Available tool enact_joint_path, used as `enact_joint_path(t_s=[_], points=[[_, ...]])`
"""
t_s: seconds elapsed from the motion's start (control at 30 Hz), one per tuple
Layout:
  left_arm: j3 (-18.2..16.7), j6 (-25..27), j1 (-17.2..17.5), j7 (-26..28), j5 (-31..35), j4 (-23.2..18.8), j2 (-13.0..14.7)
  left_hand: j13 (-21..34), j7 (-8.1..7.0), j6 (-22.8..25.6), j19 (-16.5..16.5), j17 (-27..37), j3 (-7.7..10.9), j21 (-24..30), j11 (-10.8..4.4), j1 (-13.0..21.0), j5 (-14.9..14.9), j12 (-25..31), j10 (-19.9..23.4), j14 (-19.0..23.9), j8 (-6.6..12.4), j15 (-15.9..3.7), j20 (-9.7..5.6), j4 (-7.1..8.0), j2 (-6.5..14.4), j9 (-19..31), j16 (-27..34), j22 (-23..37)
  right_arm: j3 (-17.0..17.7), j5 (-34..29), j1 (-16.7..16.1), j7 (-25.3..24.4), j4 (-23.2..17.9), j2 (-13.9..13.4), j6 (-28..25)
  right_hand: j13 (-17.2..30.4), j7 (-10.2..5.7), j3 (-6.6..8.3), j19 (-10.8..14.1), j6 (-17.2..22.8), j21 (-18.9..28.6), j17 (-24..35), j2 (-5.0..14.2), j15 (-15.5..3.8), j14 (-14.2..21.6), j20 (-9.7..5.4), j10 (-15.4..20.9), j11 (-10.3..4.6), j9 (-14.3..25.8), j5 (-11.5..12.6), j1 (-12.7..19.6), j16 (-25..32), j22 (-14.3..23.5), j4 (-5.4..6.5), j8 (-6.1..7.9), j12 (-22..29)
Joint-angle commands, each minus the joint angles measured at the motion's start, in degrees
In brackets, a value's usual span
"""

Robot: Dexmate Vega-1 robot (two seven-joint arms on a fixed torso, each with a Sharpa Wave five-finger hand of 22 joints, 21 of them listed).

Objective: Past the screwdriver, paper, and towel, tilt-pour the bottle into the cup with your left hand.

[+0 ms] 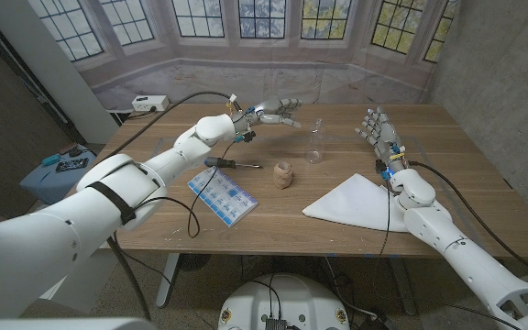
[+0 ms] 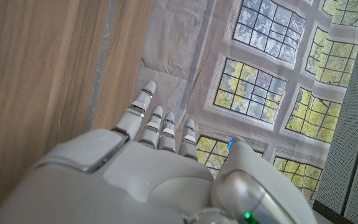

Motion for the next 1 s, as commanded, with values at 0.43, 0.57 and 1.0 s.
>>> enact_joint_path(t_s=[0.43, 0.57, 1.0], points=[[4.95, 2.54, -4.42, 1.9, 1.6, 9.41, -5.38, 0.46, -0.24, -1.13, -0.61, 0.27, -0.8, -0.62, -0.12, -0.31, 0.36, -0.22, -1.2, -1.07, -0.23, 0.06, -0.08, 0.19, -0.57, 0.24, -0.02, 0.1, 1.17, 0.29, -1.64, -0.86, -2.04, -1.46, -0.91, 0.26, 0.63, 0.49, 0.62, 0.05, 0.11, 0.07, 0.35, 0.3, 0.21, 0.07, 0.01, 0.32, 0.05, 0.19, -0.04, 0.16, 0.32, 0.08, 0.15, 0.19], [6.01, 4.54, -4.91, 2.62, 1.71, 9.76, -5.96, 0.5, -0.19, -1.25, -0.71, 0.28, -0.96, -0.74, -0.25, -0.45, 0.4, -0.23, -1.34, -1.34, -0.21, 0.02, -0.12, 0.28, -0.62, 0.24, -0.05, 0.1, 1.23, 0.28, -1.73, -1.0, -2.1, -1.46, -0.94, 0.27, 0.6, 0.52, 0.63, 0.04, 0.1, 0.06, 0.34, 0.31, 0.2, 0.06, 0.0, 0.33, 0.05, 0.18, -0.05, 0.16, 0.32, 0.07, 0.14, 0.19], [8.54, 8.38, -5.51, 3.68, 1.05, 10.06, -7.32, 0.6, -0.28, -1.53, -0.83, 0.32, -1.38, -0.99, -0.51, -0.9, 0.5, -0.23, -1.64, -1.6, -0.14, 0.12, -0.08, 0.58, -0.6, 0.26, 0.04, 0.12, 1.38, 0.43, -1.64, -0.93, -2.1, -1.68, -1.33, 0.28, 0.62, 0.61, 0.63, -0.02, 0.05, 0.01, 0.34, 0.25, 0.18, 0.06, 0.01, 0.4, 0.05, 0.15, -0.06, 0.14, 0.33, 0.02, 0.1, 0.19]])
